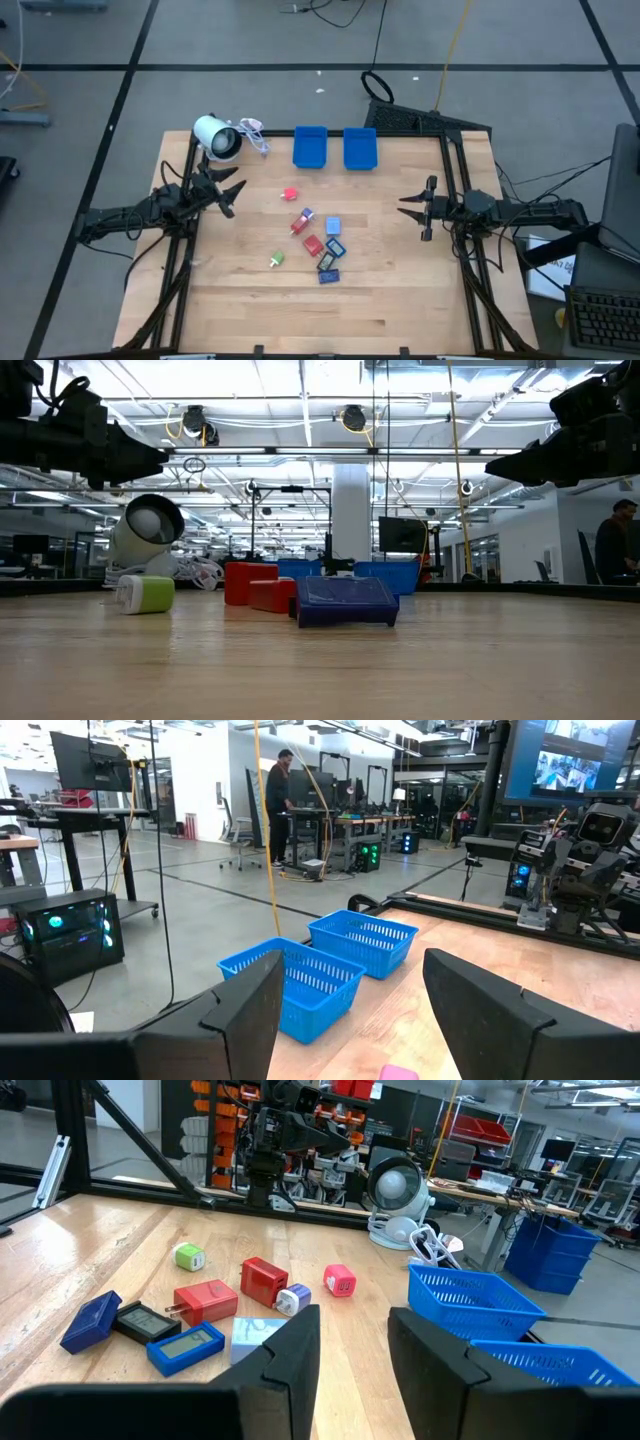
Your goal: Pick & Place Office items
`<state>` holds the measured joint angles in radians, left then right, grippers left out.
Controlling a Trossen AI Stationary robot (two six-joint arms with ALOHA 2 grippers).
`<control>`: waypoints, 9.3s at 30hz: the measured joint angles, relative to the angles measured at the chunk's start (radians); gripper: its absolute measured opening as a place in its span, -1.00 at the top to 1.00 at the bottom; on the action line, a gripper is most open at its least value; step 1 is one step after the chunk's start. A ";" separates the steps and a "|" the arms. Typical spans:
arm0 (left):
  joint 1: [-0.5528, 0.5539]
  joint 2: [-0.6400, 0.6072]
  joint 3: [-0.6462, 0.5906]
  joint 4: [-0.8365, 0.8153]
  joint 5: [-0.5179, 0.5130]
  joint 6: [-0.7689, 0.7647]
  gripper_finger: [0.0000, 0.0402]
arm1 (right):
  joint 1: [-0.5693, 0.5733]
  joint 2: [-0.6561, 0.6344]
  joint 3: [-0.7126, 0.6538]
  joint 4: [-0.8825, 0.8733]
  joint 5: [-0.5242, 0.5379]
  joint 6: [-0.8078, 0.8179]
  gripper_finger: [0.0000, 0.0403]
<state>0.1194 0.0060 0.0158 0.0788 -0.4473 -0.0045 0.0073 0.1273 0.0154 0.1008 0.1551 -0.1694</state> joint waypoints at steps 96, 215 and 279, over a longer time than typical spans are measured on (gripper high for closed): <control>0.000 0.000 0.000 0.000 0.000 0.000 -0.21 | 0.000 0.000 0.000 0.000 0.000 0.000 0.45; 0.000 0.000 0.000 0.000 0.000 0.000 -0.21 | 0.237 1.654 1.159 -0.116 0.343 0.565 -0.34; 0.000 0.000 0.000 0.000 0.000 0.000 -0.21 | 0.149 1.683 1.156 -0.540 0.344 0.826 -0.33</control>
<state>0.1195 0.0060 0.0158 0.0785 -0.4469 -0.0044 0.1566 1.8102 1.1713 -0.4393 0.4988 0.6569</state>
